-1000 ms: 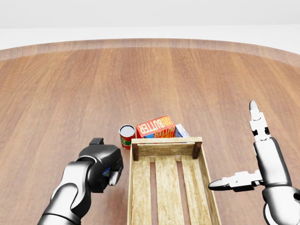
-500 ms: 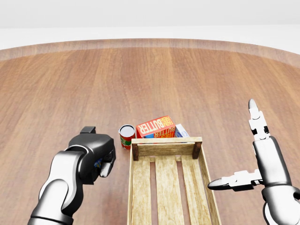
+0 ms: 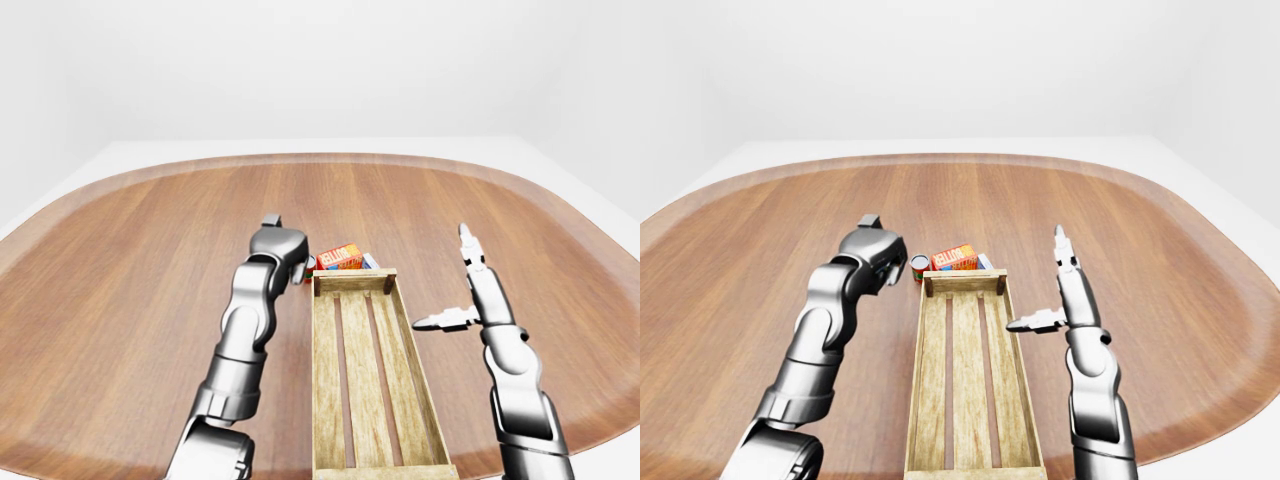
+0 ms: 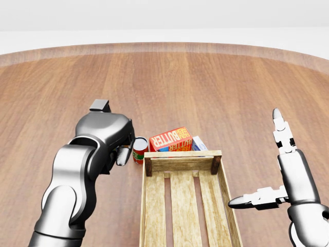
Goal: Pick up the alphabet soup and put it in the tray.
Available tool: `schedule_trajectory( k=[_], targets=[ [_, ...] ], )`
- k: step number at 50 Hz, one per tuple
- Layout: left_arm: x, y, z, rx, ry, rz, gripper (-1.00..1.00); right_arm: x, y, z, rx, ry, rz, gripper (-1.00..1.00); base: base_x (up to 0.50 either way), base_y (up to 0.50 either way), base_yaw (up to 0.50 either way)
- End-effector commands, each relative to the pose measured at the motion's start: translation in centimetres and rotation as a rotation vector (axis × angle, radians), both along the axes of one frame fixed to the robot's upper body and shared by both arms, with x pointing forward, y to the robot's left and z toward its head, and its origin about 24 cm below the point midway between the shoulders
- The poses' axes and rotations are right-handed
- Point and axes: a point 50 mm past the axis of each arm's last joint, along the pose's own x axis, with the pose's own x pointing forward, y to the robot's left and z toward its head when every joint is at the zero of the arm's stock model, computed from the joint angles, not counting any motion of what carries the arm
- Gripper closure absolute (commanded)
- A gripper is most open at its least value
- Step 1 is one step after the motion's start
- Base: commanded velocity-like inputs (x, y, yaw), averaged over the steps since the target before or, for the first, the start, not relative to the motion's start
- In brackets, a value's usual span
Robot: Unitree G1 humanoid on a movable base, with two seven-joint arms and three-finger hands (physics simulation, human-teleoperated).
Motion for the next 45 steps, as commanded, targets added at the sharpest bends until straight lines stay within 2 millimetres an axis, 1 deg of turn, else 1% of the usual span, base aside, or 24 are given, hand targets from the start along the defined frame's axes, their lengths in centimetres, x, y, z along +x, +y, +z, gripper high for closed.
schedule_trajectory(
  k=[1,8,18,22,39,45],
  targets=[
    [-0.7,-1.5,1.6,-0.006,-0.077,-0.036,1.0,0.0,0.0,-0.1,0.0,0.003,0.0,-1.0,0.0,0.0,0.0],
    [-1.0,-2.6,2.9,-0.022,-0.126,-0.065,1.0,0.0,0.1,0.1,-0.003,-0.003,0.004,-1.0,0.0,0.0,0.0],
    [-1.4,-3.9,3.3,-0.046,-0.139,-0.098,1.0,0.0,0.0,0.0,-0.002,-0.001,0.001,-1.0,0.0,0.0,0.0],
    [-1.8,-4.9,3.5,-0.061,-0.145,-0.126,1.0,0.0,0.0,-0.1,0.0,0.005,-0.001,-1.0,0.0,0.0,0.0],
    [-2.7,-8.4,3.2,-0.111,-0.107,-0.221,1.0,0.0,0.1,-0.2,0.003,0.006,0.0,-1.0,0.0,0.0,0.0],
    [-2.9,-9.1,2.7,-0.119,-0.083,-0.241,1.0,0.0,-0.2,-0.2,0.005,0.009,-0.006,-1.0,0.0,0.0,0.0]
  ],
)
